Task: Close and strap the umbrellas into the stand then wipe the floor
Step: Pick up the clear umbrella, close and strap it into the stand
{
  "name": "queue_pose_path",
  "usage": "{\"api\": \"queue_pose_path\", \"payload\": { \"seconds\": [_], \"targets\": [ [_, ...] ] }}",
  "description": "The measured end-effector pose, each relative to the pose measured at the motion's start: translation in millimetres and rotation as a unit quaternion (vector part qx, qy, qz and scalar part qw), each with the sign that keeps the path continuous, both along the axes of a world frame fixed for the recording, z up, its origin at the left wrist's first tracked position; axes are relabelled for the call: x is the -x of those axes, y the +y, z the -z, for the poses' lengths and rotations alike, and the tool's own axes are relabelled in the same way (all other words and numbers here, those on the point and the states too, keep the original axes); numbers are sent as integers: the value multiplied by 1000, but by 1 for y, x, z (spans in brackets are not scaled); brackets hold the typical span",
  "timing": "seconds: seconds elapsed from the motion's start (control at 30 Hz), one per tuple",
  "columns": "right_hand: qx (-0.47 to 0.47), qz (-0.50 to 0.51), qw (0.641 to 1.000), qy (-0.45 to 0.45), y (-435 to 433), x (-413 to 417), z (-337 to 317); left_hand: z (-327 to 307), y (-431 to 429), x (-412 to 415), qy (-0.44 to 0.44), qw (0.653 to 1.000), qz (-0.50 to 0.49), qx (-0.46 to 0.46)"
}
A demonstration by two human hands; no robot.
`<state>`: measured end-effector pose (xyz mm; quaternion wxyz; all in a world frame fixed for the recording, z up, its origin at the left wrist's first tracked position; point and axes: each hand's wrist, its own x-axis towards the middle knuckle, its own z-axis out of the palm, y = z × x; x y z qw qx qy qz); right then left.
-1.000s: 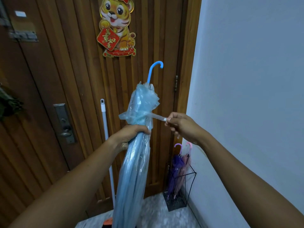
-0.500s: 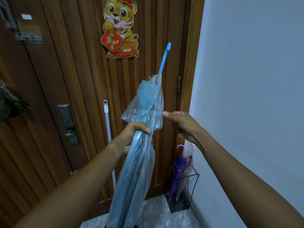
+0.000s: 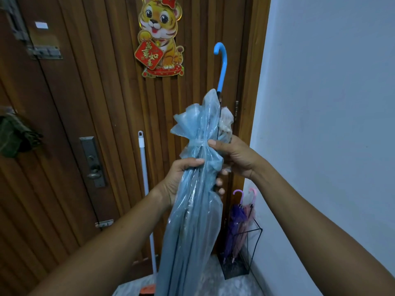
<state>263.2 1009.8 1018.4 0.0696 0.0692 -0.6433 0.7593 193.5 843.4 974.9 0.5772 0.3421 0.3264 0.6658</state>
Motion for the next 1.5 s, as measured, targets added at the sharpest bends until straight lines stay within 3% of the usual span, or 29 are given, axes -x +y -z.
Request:
{"api": "queue_pose_path", "payload": {
  "seconds": [0.1,0.2,0.33,0.43,0.57,0.67,0.87,1.07,1.27,1.4,1.5],
  "targets": [
    [-56,92,994,23,2,-2,-8,1,-6,8,110,982,-144,61],
    [-176,188,964,66,5,4,-2,7,-6,12,231,924,-285,112],
    [-321,216,918,87,-12,17,6,14,18,-5,350,858,-373,46],
    [-425,188,883,62,-19,16,-7,16,26,-10,297,826,-475,63],
    [-518,175,837,9,-14,6,-21,14,16,1,259,810,-501,159],
    [-531,243,812,-25,-9,1,-24,10,6,6,269,819,-470,188],
    [-483,213,849,-6,-3,-14,-25,6,-6,14,173,871,-427,168],
    [-371,213,903,26,13,-22,-13,-5,-9,7,117,929,-333,113],
    [-236,69,969,-4,6,-23,-10,-18,-3,-8,36,991,-128,-10],
    [-136,-5,990,-46,4,-17,-8,-20,-1,-5,-3,1000,17,-18],
    [-124,-14,992,-26,8,-12,-2,-22,-3,-6,55,998,29,3]
  ]
}}
